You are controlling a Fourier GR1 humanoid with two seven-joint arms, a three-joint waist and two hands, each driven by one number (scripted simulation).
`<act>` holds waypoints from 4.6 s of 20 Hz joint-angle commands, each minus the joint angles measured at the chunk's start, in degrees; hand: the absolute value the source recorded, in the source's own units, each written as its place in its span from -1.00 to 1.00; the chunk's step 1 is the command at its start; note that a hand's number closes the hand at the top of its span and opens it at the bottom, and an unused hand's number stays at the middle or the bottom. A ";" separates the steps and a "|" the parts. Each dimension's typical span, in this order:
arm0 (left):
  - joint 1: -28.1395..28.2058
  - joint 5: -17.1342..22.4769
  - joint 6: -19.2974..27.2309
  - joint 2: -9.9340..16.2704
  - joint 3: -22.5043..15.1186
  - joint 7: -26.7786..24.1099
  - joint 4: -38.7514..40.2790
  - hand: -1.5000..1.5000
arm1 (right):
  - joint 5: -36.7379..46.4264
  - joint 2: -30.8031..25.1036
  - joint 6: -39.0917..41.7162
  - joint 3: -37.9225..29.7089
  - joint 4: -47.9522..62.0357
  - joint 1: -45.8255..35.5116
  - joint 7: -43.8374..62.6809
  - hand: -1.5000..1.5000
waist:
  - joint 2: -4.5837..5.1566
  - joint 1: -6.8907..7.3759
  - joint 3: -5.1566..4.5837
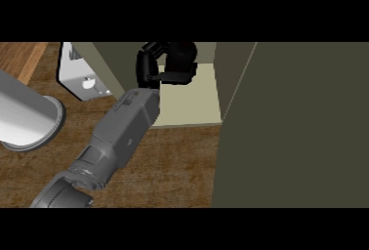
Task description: Pick up the wine, place it into the cabinet and close the cabinet
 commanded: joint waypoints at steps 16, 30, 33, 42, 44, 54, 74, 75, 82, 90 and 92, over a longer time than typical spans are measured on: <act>-1.85 -0.52 0.75 1.80 3.52 -2.47 8.33 -1.00 | -0.39 1.02 -0.58 2.43 -3.77 1.22 1.10 -1.00 | 0.38 -0.52 -0.13; 0.54 -3.47 3.28 2.31 2.23 -4.91 10.90 -1.00 | -1.12 0.54 -0.17 2.58 -0.54 -1.20 0.01 -1.00 | 1.23 -1.70 -0.18; 1.19 -3.11 5.39 0.33 2.93 -6.82 10.06 -1.00 | -2.41 0.14 -1.09 1.15 -2.20 -3.11 2.19 -1.00 | 0.84 -1.16 -0.18; 3.62 -3.32 1.15 1.16 3.71 -9.42 9.65 -1.00 | -1.70 0.97 -0.27 2.72 -3.91 0.04 1.22 -1.00 | 0.65 -1.26 -0.17; 2.68 -3.43 0.41 1.12 3.82 -9.43 9.31 -1.00 | -3.30 0.28 0.86 0.32 -1.40 -0.71 -1.12 -1.00 | 0.84 -1.30 -0.13; 2.48 -4.40 -4.95 0.04 2.86 -9.28 9.96 -1.00 | -2.23 0.24 -1.42 1.93 -2.23 -4.46 3.89 -1.00 | 0.71 -1.20 -0.22; 6.02 7.04 -9.79 0.04 -3.52 -8.49 4.92 -1.00 | -3.38 0.30 -1.90 0.08 2.25 -7.08 1.91 -1.00 | -0.48 -0.91 -0.11; 8.52 7.62 -10.82 0.04 -5.78 -9.98 3.85 -1.00 | -2.14 1.03 -2.42 3.16 1.25 -6.20 3.71 -1.00 | -0.62 -1.18 -0.13; 18.19 14.37 -4.97 0.04 -19.80 -6.66 -11.46 -1.00 | -1.26 0.15 -3.55 1.79 -2.63 -3.82 4.56 -1.00 | -1.03 0.74 -0.10; 31.47 16.97 13.57 0.04 -37.98 -3.51 -37.90 -1.00 | -4.16 -1.34 -1.25 -2.53 -2.15 -1.06 0.62 -1.00 | -1.15 2.69 -0.03; 34.00 14.78 15.50 0.04 -38.85 -1.54 -42.36 -1.00 | 0.86 0.28 -3.19 2.32 -3.85 -0.31 2.22 -1.00 | -1.13 3.12 -0.06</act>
